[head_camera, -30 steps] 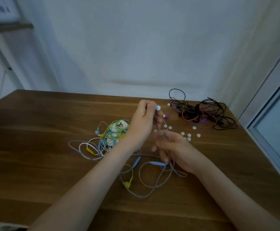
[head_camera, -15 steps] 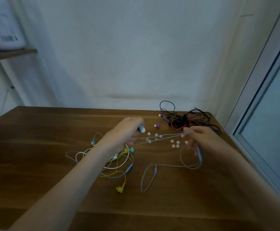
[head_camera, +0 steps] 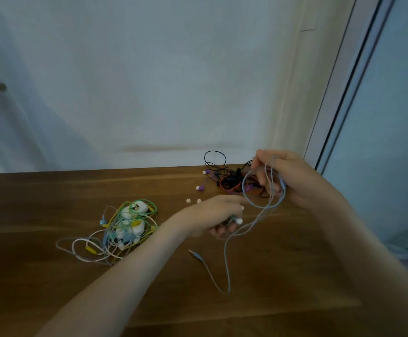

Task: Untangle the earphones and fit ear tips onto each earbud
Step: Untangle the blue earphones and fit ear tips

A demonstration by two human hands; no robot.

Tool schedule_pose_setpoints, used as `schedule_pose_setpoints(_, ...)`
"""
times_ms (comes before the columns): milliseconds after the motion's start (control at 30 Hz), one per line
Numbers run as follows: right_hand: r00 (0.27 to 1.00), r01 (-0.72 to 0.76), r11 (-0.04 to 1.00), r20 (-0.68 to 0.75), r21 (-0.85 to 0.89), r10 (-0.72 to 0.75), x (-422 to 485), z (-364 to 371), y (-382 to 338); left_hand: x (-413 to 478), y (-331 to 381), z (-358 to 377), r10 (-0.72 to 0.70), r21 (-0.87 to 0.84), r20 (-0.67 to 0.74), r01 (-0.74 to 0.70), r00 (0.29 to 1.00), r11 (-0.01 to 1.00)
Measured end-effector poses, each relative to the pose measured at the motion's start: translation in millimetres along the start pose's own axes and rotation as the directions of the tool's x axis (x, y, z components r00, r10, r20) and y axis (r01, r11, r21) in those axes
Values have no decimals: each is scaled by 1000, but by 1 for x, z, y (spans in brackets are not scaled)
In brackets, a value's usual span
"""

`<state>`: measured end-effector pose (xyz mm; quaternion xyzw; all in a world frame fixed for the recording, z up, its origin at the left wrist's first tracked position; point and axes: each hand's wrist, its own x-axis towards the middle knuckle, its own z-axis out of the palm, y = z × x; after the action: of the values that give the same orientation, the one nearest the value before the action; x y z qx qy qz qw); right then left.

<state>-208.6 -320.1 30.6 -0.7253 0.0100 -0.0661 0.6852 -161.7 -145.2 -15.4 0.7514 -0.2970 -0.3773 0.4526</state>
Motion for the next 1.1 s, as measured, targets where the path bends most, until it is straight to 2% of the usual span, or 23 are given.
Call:
schedule_pose_setpoints(67,999,-13,1000,-53,11,14,1,-5,1,9,2,7,53,-155,60,-43,997,987)
schedule_pose_setpoints(167,985,-39,999,-170,23,43,5,-16,2,17,6,14,157,-270,231,-92,960,959)
schedule_pose_setpoints(267,967,-54,997,-245,48,64,7,-28,1,20,14,18,170,-236,364,-85,916,968)
schedule_pose_setpoints(333,959,-51,996,-275,78,71,10,-35,0,19,22,15,185,-197,385,-115,904,974)
schedule_pose_setpoints(467,954,1,987,-296,162,48,17,-49,-1,24,49,-3,191,-112,181,-173,965,979)
schedule_pose_setpoints(600,959,-11,988,-277,153,54,28,-55,3,34,81,-22,286,-168,-35,-288,957,943)
schedule_pose_setpoints(700,979,-37,985,-193,169,69,35,-55,10,46,103,-28,330,-164,-142,-351,933,922)
schedule_pose_setpoints(833,991,-102,950,110,297,72,39,-50,27,60,129,-27,392,-208,-179,-424,903,881)
schedule_pose_setpoints(967,914,-222,936,393,273,102,38,-43,36,67,148,-28,398,-294,-149,-425,905,856)
schedule_pose_setpoints(1033,870,-234,905,492,354,32,39,-47,39,68,152,-32,392,-322,-134,-414,910,851)
schedule_pose_setpoints(1100,855,-209,873,515,440,-54,41,-54,41,69,154,-38,394,-325,-132,-415,910,850)
